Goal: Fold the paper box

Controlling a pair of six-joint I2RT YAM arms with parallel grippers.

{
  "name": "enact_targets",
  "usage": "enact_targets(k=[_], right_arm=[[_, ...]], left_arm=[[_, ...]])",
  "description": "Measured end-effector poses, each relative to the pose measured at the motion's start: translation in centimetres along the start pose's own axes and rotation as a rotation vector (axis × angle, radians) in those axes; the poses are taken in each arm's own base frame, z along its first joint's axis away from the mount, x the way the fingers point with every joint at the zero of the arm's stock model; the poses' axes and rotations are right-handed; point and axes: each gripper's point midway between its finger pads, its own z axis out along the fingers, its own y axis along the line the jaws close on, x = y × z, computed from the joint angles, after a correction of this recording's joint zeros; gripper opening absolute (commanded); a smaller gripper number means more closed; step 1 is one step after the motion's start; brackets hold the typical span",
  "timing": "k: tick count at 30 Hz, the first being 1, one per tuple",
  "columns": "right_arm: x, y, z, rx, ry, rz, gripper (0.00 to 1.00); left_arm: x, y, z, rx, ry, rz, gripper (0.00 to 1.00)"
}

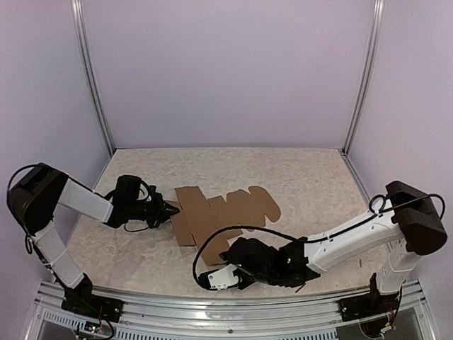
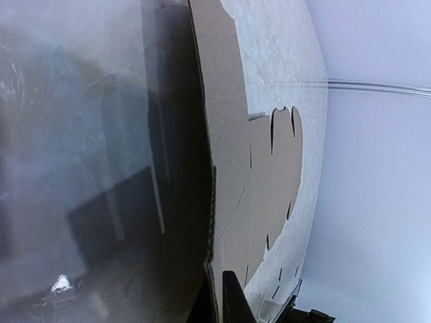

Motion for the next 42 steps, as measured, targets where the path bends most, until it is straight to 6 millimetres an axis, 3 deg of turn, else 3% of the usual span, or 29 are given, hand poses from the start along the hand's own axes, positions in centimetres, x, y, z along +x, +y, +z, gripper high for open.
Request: enact_targets(k=[3, 7, 9, 13, 16, 21, 31, 42], right_arm=[[-0.4, -1.4, -0.8, -0.164, -0.063, 0.101, 0.58], [1.1, -8.9, -2.3, -0.260, -0.173, 0.359, 0.61], [3.3, -13.3, -3.3, -0.260, -0.230, 0.494, 0.62], [8.4, -18.3, -4.9, -0.265, -0.303, 0.712, 0.72], [11.2, -19.0, -5.4, -0.322, -0.348, 0.858, 0.78], [13.2, -18.3, -4.7, -0.448, -0.408, 1.012, 0.80], [11.5, -16.9, -4.8, -0.609, -0.532, 1.071, 0.73], [11.0, -17.5, -4.2, -0.634, -0.594, 1.052, 0.48]], left_arm=[[-0.4, -1.2, 0.1, 0.030, 0.003, 0.079, 0.00], [-0.3, -3.0, 0.0, 0.093, 0.022, 0.202, 0.00], [0.1, -4.0, -0.2, 0.127, 0.036, 0.261, 0.00], [2.3, -7.6, -0.9, 0.247, 0.078, 0.415, 0.00], [5.0, -10.7, -1.5, 0.344, 0.129, 0.548, 0.00], [7.7, -13.8, -2.6, 0.445, 0.160, 0.703, 0.00], [9.6, -14.6, -2.9, 0.479, 0.193, 0.808, 0.00], [9.9, -14.7, -2.9, 0.491, 0.207, 0.825, 0.00]])
